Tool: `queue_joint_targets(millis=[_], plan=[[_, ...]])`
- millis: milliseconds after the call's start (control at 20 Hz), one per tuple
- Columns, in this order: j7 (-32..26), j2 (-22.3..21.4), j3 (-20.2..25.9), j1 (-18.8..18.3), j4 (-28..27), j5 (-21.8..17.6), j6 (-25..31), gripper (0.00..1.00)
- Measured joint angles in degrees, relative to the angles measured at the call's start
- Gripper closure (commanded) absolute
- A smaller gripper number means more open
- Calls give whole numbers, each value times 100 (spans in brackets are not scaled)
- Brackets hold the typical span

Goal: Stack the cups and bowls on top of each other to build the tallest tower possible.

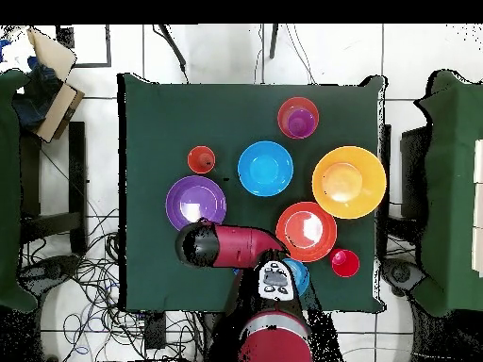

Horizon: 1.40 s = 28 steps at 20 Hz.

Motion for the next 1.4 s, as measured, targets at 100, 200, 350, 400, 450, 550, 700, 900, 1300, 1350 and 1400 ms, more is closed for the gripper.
queue_joint_targets(millis=[100, 200, 350, 400, 450, 550, 700, 900, 1300, 1350, 1400], plan=[[6, 1, -105, 90, 7, 51, -163, 0], [29, 31, -201, 202, 13, 126, -422, 0], [93, 167, -300, 372, 31, 281, -1000, 0], [114, 227, -320, 420, 51, 340, -1202, 0], [134, 288, -340, 469, 70, 400, -1404, 0], [145, 346, -353, 510, 93, 434, -1561, 0], [154, 499, -355, 555, 202, 505, -1853, 0], [154, 625, -355, 554, 305, 571, -1928, 0], [154, 673, -270, 519, 618, 651, -1931, 0], [154, 672, -252, 506, 637, 651, -1931, 0], [154, 671, -221, 475, 666, 651, -1931, 0]])
